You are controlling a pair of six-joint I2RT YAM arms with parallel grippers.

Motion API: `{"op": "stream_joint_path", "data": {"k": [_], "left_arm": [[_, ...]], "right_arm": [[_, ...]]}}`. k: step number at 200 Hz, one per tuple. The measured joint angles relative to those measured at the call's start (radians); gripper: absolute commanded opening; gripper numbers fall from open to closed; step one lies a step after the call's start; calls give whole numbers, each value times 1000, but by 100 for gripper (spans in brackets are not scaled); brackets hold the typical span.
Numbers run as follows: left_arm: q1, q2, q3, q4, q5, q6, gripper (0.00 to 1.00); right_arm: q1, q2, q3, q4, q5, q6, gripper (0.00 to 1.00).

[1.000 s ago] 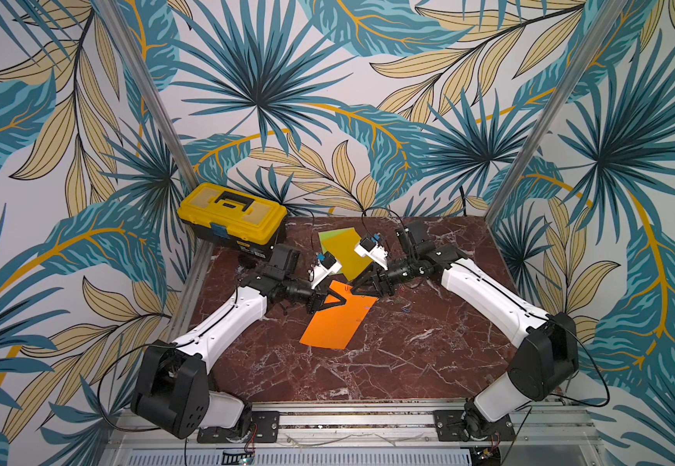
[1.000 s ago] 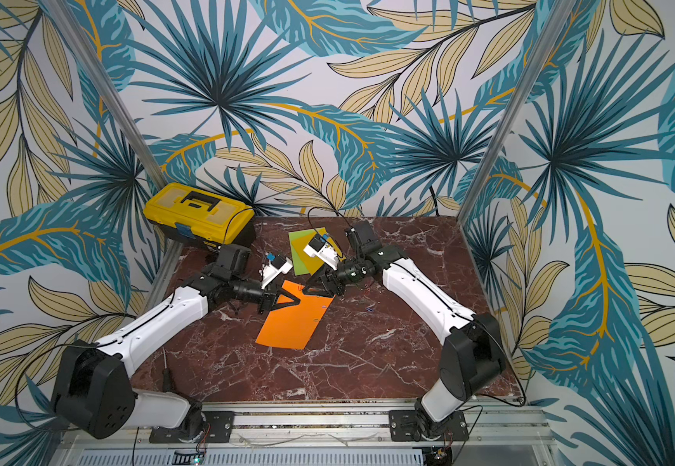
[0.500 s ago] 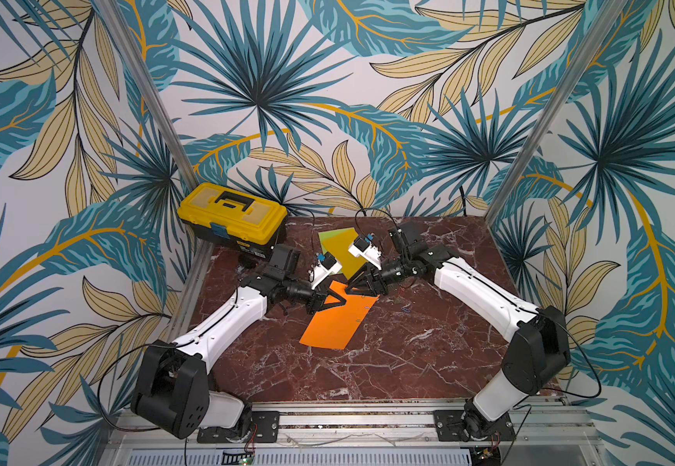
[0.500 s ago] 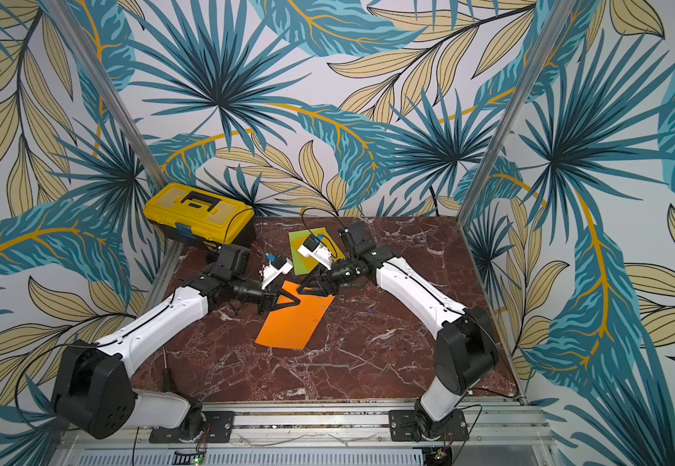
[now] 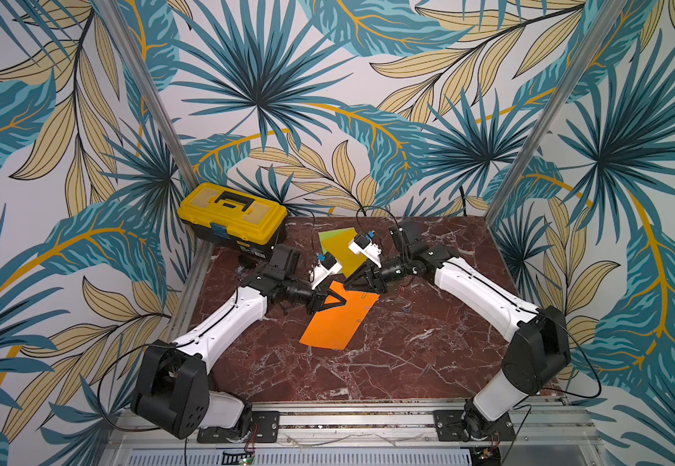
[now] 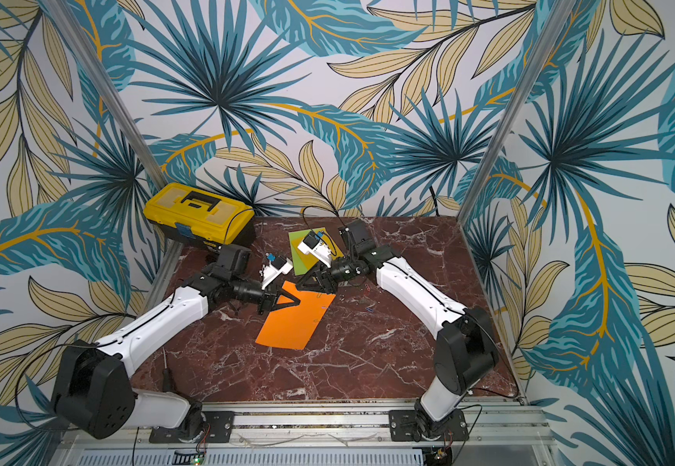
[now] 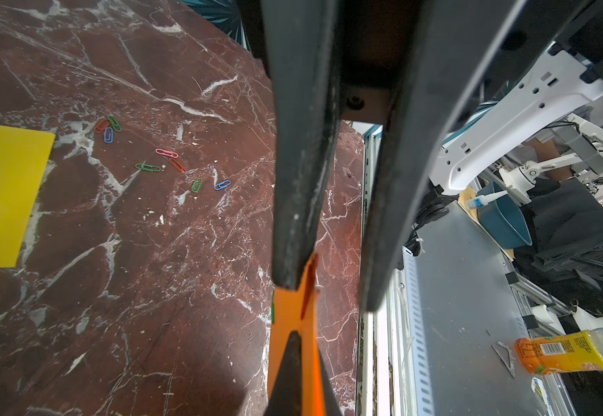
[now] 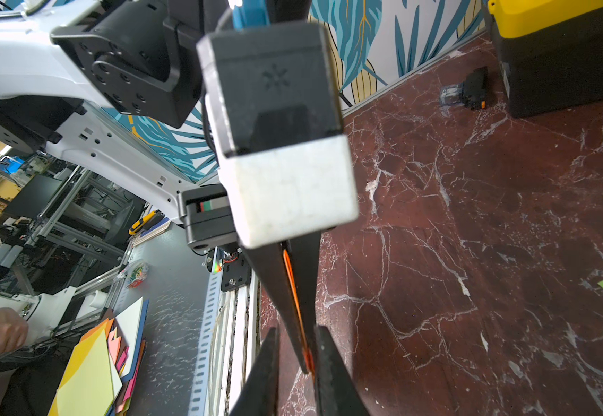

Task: Unclip the paperclips from the documents
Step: Remove the paper clip from the document.

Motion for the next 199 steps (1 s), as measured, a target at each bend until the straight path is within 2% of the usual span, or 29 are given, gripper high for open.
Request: {"op": "stream_joint_path", "data": {"k": [79, 199], "left_arm": [[-1, -1, 0, -3, 0, 1, 0], [-2, -1, 0, -8, 6, 2, 0]], "right_arm": [[0, 0, -1, 0, -3, 0, 0], [0, -8, -17, 26, -10, 26, 0]]}}
